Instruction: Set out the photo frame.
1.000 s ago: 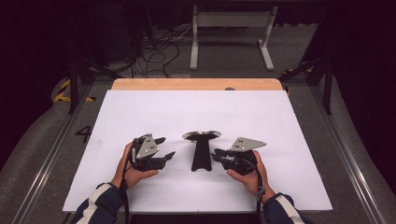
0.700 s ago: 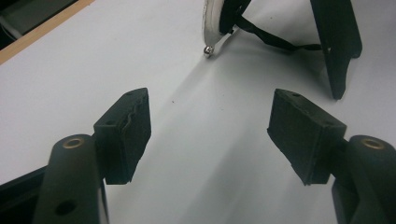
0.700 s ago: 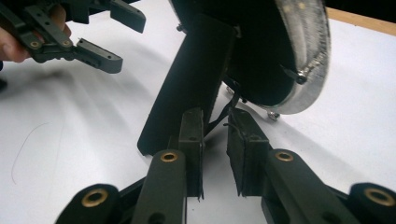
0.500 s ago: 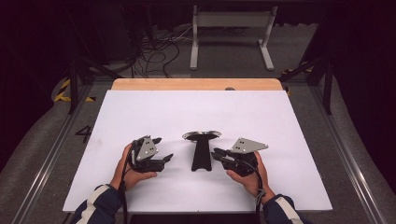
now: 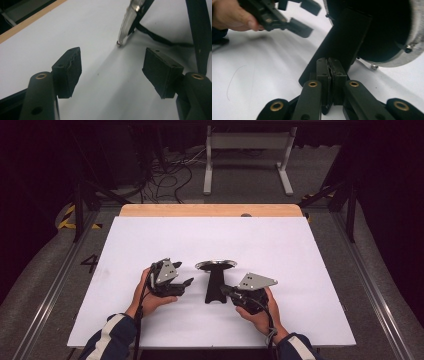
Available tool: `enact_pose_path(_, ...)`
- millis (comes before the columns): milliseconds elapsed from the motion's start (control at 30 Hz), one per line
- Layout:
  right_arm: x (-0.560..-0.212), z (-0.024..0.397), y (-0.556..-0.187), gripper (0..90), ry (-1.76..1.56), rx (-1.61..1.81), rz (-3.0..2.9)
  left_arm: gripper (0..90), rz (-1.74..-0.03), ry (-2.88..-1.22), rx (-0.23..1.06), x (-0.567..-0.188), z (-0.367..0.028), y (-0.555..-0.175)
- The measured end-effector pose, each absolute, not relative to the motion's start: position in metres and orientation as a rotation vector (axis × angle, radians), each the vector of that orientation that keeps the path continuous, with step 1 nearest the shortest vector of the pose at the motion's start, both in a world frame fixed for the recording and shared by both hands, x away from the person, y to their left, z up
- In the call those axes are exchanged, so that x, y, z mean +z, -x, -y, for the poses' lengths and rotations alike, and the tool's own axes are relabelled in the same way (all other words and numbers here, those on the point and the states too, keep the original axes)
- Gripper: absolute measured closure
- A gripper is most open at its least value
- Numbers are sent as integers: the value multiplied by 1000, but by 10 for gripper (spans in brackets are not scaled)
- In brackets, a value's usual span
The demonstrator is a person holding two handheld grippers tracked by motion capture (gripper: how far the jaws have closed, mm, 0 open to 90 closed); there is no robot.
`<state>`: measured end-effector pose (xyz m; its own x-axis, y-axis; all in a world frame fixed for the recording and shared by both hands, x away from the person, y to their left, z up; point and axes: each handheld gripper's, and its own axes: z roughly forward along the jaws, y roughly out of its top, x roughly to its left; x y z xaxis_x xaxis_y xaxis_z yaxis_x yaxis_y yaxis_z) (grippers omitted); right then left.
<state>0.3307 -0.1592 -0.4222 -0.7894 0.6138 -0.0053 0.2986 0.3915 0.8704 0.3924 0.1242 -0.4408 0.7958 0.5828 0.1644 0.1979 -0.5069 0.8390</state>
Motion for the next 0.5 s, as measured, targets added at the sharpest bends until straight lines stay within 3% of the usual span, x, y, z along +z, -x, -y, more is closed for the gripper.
enact_pose_path(500,-437,108,-329,900,-761,1277,-2338,418,-533,-2079,498,-445,-91,-411)
